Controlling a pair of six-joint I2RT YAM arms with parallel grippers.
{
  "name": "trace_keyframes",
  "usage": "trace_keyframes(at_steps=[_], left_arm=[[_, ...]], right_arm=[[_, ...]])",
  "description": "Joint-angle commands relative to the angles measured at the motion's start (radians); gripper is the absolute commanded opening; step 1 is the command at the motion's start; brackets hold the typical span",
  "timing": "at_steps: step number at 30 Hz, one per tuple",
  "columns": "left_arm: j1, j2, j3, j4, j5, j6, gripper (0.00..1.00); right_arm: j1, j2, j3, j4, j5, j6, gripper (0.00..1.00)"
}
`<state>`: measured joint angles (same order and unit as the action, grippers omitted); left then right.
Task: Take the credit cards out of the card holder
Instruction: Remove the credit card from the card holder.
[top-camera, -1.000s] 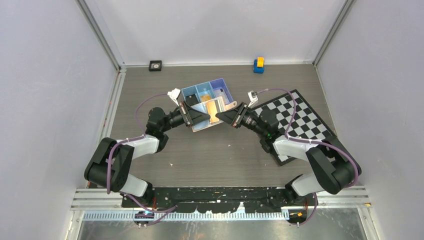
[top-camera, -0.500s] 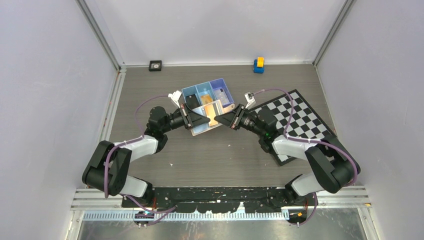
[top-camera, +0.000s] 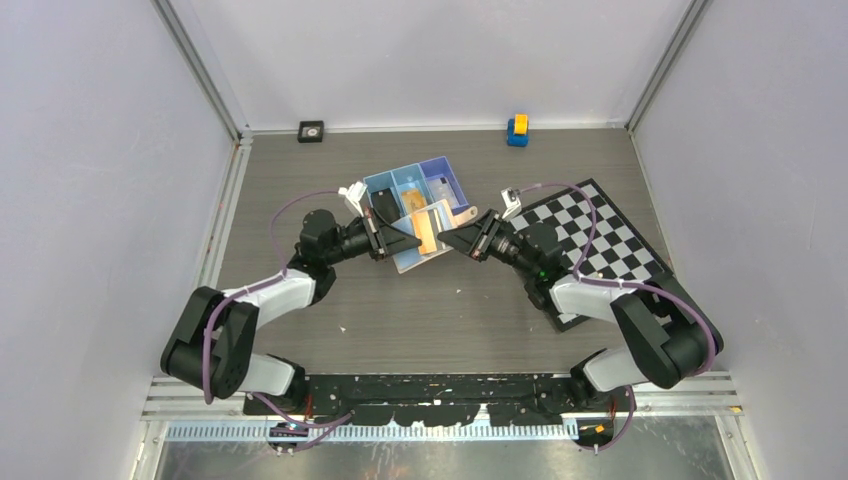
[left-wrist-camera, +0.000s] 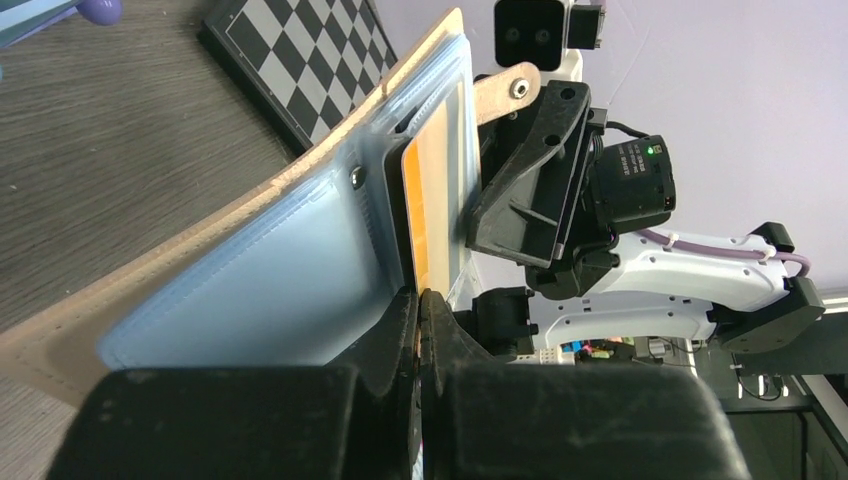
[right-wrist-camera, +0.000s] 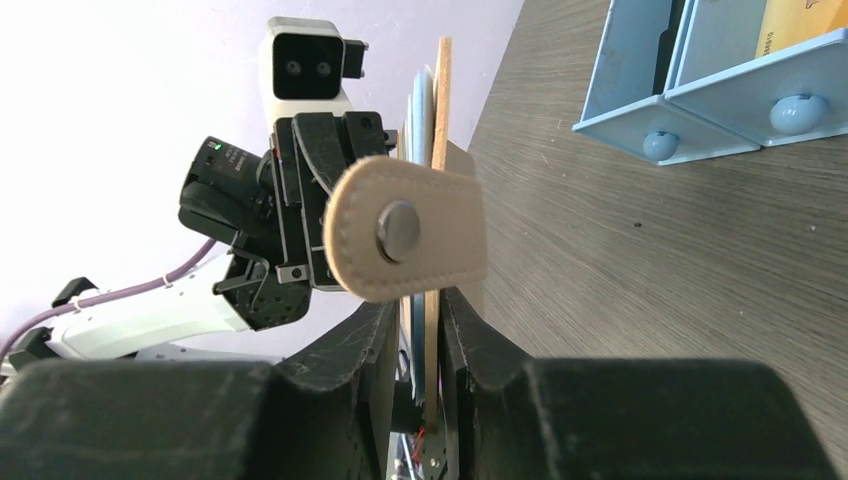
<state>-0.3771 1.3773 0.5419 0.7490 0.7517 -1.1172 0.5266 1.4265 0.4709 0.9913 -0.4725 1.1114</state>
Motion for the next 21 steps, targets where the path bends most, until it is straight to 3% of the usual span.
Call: trace_keyframes(at_steps=[1,9,13,16,18,21], left_arm=[[0.009,0.013,0.033,0.005,-0.008,0.016,0.00],[0.010,0.051,0.028,0.108,0.031,-0.040,0.01],[0.011,0.066,0.013,0.210,0.044,-0.078,0.18],[0.011,0.065,0.008,0.246,0.050,-0.093,0.23],[0.011,0.067,0.007,0.263,0.052,-0.100,0.22],[0.013,0.066,0.005,0.269,0.052,-0.102,0.07]], right_arm=[[-0.012,-0.006,0.000,0.135,-0.018,0.038,0.24],[-0.015,-0.004,0.005,0.128,-0.025,0.040,0.05],[-0.012,0.012,0.015,0.140,-0.047,0.048,0.01],[-0.009,0.032,0.020,0.167,-0.057,0.062,0.01],[-0.009,0.043,0.021,0.183,-0.063,0.073,0.00],[-0.008,0.043,0.020,0.190,-0.061,0.075,0.01]])
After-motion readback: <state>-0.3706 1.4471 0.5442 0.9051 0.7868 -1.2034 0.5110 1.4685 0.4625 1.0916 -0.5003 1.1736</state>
